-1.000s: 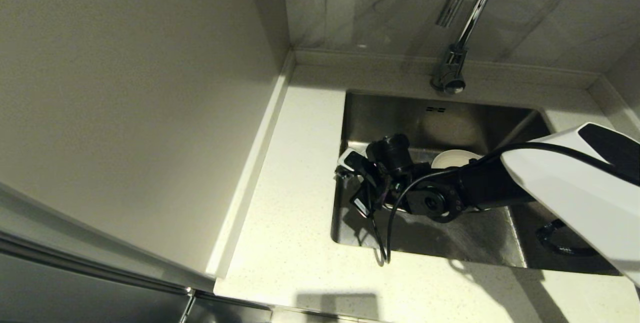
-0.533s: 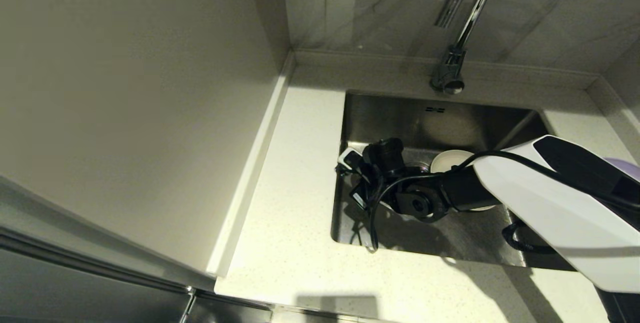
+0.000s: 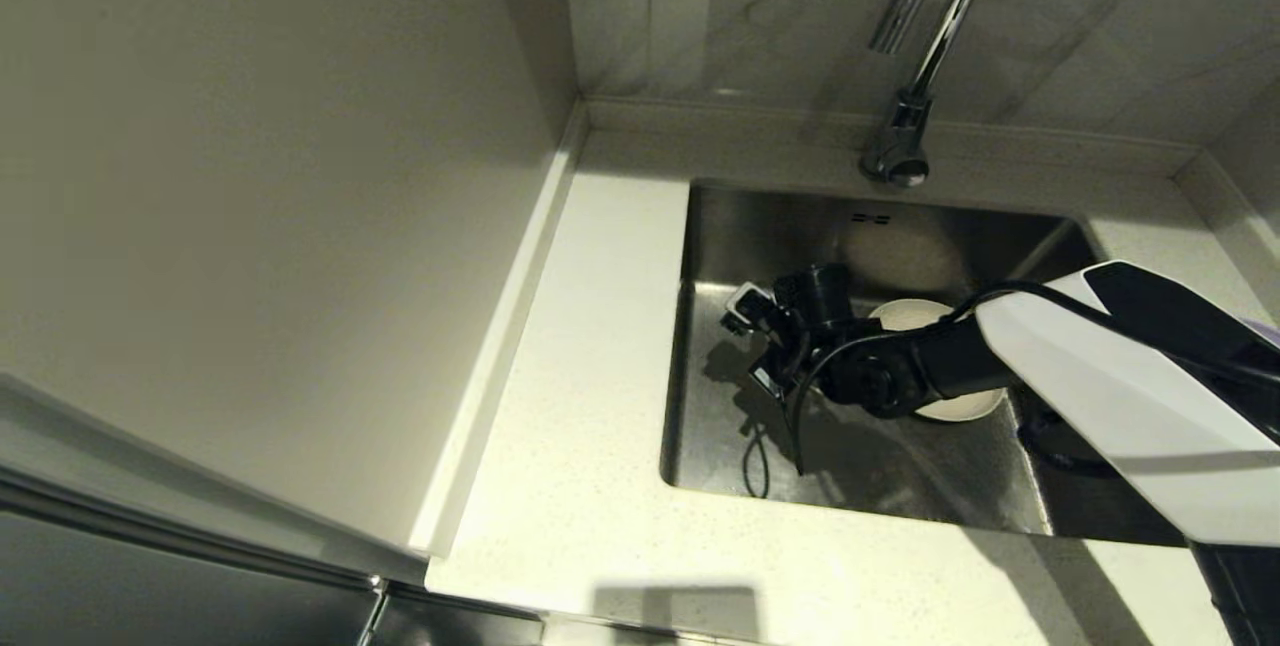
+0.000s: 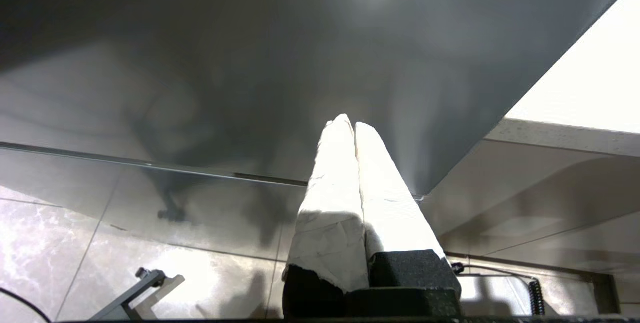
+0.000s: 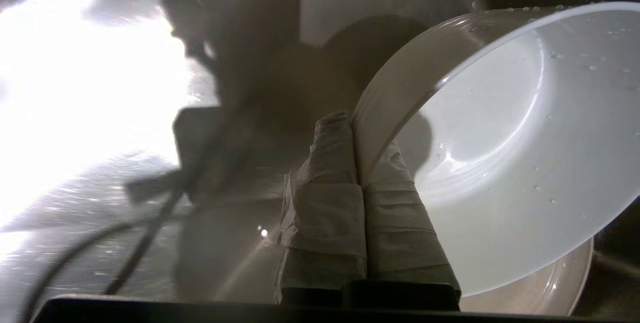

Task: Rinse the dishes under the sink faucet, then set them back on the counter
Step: Put a bowl into the sink

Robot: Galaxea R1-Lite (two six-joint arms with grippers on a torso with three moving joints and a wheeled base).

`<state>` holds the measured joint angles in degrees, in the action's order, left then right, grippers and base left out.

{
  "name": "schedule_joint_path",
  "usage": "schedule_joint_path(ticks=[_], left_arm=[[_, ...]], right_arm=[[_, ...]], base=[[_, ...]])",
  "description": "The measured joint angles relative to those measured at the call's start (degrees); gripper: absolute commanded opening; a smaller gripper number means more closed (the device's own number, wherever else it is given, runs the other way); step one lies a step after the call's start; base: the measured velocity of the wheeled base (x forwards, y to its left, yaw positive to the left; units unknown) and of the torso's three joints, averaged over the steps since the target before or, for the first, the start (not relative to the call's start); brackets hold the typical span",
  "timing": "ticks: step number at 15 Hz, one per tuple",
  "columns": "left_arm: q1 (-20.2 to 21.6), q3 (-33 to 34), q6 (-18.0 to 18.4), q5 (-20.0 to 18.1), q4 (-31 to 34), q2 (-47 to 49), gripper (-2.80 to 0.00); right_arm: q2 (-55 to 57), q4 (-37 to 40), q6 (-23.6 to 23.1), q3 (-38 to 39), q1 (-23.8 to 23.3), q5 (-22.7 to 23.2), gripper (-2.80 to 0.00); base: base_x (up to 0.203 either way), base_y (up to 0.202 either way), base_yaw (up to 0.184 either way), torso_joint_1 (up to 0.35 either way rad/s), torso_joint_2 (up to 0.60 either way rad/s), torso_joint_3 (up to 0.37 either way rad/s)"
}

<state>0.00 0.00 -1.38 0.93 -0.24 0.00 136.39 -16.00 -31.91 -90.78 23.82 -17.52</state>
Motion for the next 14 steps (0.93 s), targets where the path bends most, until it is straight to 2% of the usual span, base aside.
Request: schedule_joint_path(ticks=[5,13,14], left_arm=[[0.0,0.0,0.0,0.0,0.0,0.0,-2.80],[0.0,0.0,0.0,0.0,0.0,0.0,-2.80],[0.0,0.0,0.0,0.0,0.0,0.0,-2.80]], right_arm=[[2.8,-0.1,-1.2,-1.9,-2.7,0.1,-2.80],[6.3,-0.3,-2.1,-2.8,-3.1,0.5,-2.80],[6.4,-0.3,-3.3,-2.6,-3.5,0.5,0.00]], base=[[0.000,0.000,0.000,0.000,0.00,0.000],[0.000,0.000,0.000,0.000,0.00,0.000],[0.000,0.000,0.000,0.000,0.00,0.000]])
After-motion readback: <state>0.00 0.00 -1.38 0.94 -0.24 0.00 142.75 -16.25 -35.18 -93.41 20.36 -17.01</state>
